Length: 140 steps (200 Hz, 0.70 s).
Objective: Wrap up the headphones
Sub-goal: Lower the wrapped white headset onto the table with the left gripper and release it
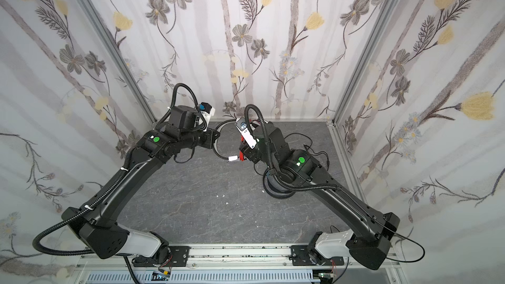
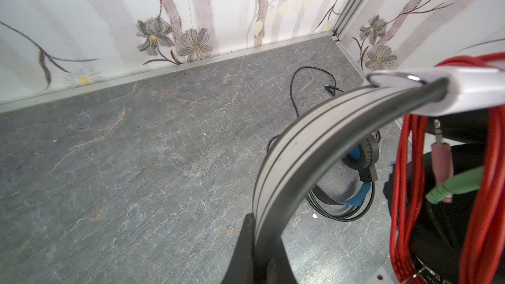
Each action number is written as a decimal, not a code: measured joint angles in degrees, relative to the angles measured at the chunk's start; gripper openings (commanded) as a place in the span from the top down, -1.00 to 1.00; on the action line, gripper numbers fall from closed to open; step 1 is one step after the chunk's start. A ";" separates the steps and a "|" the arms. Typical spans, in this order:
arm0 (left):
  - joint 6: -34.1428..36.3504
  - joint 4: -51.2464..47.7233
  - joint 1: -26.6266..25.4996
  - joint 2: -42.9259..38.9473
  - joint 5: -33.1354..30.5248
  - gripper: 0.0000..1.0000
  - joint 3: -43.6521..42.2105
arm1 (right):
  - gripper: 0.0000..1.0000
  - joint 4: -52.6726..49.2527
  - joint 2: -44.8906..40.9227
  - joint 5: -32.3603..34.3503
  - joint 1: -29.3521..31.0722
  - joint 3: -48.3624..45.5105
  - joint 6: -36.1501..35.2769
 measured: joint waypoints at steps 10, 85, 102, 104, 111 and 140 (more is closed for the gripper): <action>-0.33 -0.33 0.26 0.17 -0.02 1.00 0.07 | -0.44 -0.02 0.00 0.02 0.00 -0.15 0.11; -1.11 -4.11 1.55 0.35 -4.70 1.00 0.13 | -0.60 0.66 -1.20 2.23 -0.98 -0.11 1.46; -0.70 -7.15 1.77 0.35 -5.57 1.00 -0.02 | -0.65 1.77 -2.19 3.48 -1.22 -0.13 1.46; -0.72 -7.43 1.81 0.37 -5.57 1.00 -0.07 | -0.65 2.01 -2.32 3.41 -1.20 -0.20 1.46; -0.85 -8.07 1.95 0.48 -5.53 1.00 -0.17 | -0.67 2.91 -2.73 2.89 -1.18 -0.42 1.46; -2.58 -8.04 4.48 1.18 -6.49 1.00 -1.97 | -0.73 4.83 -3.74 2.29 -1.49 -1.44 1.55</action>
